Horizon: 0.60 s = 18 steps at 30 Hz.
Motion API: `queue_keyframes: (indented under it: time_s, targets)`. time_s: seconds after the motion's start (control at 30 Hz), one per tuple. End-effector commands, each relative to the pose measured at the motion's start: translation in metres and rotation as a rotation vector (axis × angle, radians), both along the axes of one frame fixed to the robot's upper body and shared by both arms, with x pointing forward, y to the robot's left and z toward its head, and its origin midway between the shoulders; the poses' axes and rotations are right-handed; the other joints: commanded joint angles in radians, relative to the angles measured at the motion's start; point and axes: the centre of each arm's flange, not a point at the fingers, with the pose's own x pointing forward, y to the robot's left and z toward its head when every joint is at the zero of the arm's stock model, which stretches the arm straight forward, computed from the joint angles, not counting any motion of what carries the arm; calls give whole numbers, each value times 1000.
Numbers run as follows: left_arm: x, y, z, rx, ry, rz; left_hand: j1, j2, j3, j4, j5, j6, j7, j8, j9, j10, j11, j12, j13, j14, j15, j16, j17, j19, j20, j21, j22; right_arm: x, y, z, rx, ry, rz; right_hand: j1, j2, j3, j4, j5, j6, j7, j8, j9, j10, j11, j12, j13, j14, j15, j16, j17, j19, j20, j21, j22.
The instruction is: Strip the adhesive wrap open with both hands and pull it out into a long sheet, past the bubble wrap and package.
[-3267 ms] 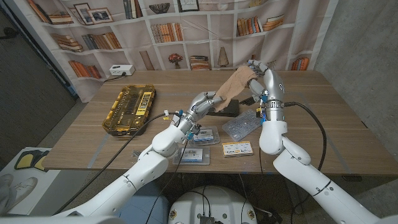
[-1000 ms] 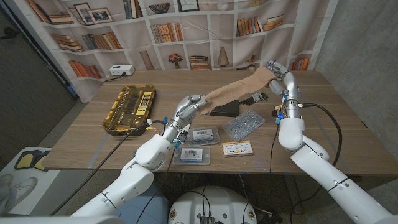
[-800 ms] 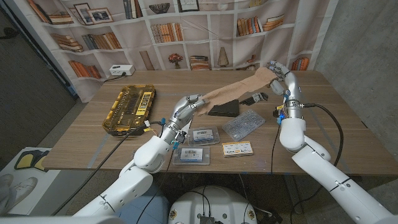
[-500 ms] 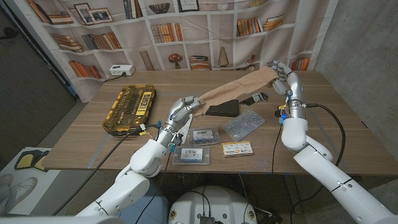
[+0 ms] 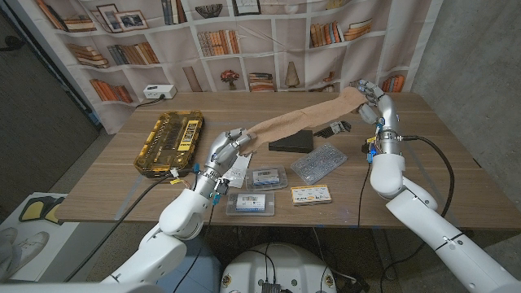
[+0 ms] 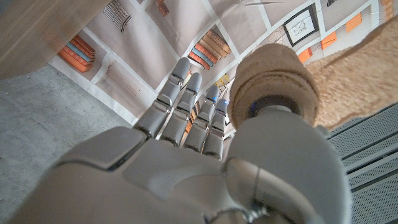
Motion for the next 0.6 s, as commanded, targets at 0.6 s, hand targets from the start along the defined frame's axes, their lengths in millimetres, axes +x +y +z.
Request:
queue_keyframes:
  time_s: [0.6]
  targets:
    - [-8, 16, -10, -53, -11, 3, -1, 2, 14, -5, 3, -4, 9, -5, -4, 1, 12, -15, -28, -7, 12, 6, 3, 5, -2, -2, -20, 1, -8, 6, 5, 1, -27, -12, -3, -11, -1, 8, -19, -1, 2, -2, -11, 0, -17, -2, -23, -156, 10, -4, -8, -6, -8, 3]
